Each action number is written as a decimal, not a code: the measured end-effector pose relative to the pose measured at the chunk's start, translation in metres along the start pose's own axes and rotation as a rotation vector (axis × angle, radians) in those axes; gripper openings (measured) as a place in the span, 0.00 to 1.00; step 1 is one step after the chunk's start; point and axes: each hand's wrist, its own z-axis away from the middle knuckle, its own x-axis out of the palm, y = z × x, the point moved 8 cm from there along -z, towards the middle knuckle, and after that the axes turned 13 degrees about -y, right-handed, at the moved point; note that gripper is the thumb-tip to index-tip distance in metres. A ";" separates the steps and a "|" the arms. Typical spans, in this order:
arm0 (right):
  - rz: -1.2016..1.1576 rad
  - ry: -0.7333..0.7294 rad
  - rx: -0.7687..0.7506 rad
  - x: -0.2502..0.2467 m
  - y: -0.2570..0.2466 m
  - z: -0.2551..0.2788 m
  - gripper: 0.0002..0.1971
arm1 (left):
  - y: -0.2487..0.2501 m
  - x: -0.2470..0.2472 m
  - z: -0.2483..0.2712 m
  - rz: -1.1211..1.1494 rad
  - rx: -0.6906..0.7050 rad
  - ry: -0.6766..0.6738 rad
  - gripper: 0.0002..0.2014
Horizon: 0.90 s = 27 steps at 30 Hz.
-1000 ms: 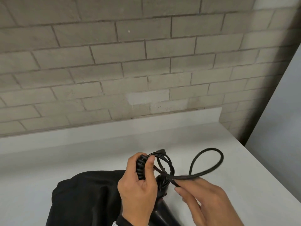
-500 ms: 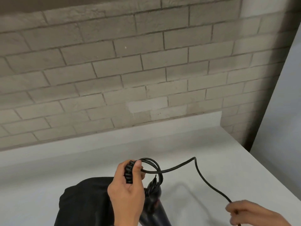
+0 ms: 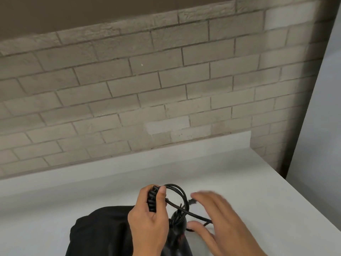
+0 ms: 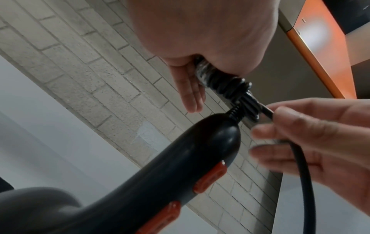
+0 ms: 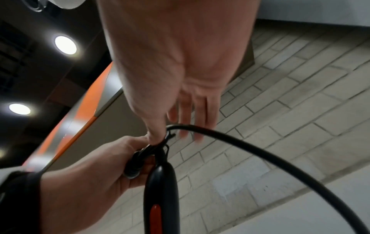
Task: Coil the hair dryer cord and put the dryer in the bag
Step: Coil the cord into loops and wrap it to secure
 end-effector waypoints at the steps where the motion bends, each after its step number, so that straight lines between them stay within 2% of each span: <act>1: -0.008 -0.033 -0.010 0.003 0.004 -0.002 0.17 | 0.000 0.000 0.000 -0.017 0.012 -0.006 0.15; 3: -0.003 -0.066 -0.075 0.001 0.004 -0.009 0.13 | 0.002 0.001 -0.001 -0.049 0.028 -0.026 0.12; 5: 0.055 -0.016 -0.172 -0.013 -0.005 -0.016 0.09 | 0.006 0.001 -0.001 -0.066 0.061 -0.051 0.08; 7: 0.106 -0.006 -0.267 -0.028 -0.015 -0.025 0.09 | 0.011 0.004 -0.001 -0.087 0.111 -0.099 0.09; 10: 0.058 -0.026 -0.312 -0.048 -0.024 -0.047 0.07 | 0.022 0.009 -0.002 -0.088 0.201 -0.184 0.12; 13: -0.103 -0.008 -0.309 -0.058 -0.026 -0.071 0.04 | 0.034 0.015 -0.003 -0.085 0.313 -0.278 0.15; 17: -0.368 -0.029 -0.187 -0.049 -0.018 -0.093 0.02 | 0.046 0.020 -0.003 -0.083 0.390 -0.353 0.17; 21: -0.724 -0.071 0.042 -0.019 0.005 -0.091 0.03 | 0.045 0.018 -0.001 -0.097 0.403 -0.318 0.12; 25: -0.841 -0.081 0.203 0.008 0.020 -0.070 0.06 | 0.044 0.009 0.001 -0.143 0.421 -0.246 0.13; 27: -0.919 -0.100 0.226 0.016 0.023 -0.059 0.09 | 0.044 0.007 0.001 -0.150 0.415 -0.200 0.14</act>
